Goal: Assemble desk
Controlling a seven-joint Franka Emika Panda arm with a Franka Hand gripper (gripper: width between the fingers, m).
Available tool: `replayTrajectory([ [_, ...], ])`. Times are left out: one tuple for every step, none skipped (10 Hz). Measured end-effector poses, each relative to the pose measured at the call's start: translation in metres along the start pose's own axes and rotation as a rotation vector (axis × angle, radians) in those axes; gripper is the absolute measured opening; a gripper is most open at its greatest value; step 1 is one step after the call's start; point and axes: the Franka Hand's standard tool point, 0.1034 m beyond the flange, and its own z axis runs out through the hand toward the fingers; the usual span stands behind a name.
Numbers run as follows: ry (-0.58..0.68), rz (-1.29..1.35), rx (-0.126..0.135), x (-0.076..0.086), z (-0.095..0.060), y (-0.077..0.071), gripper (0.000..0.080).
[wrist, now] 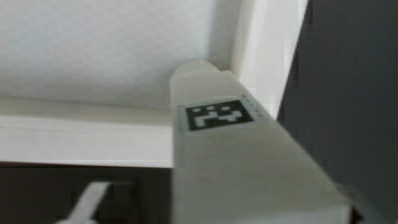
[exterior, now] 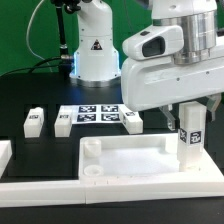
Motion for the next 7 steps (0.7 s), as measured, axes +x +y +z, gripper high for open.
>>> replayTrajectory([
  [0.0,0.057,0.0,0.0001,0.0,0.0005,0.037],
  [0.001,0.142,-0.001,0.0003,-0.0002,0.0012,0.0289],
  [0.002,0.23,-0.001,0.0004,-0.0002,0.0017,0.0289],
  [0.005,0.391,-0.011,0.0006,0.0001,0.0021,0.0289],
  [0.007,0.544,-0.01,0.0008,-0.0002,0.0037,0.0289],
  [0.007,0.728,-0.007,0.0006,-0.0001,0.005,0.0289],
  [0.007,0.884,-0.01,0.0002,-0.0001,0.0056,0.0289],
])
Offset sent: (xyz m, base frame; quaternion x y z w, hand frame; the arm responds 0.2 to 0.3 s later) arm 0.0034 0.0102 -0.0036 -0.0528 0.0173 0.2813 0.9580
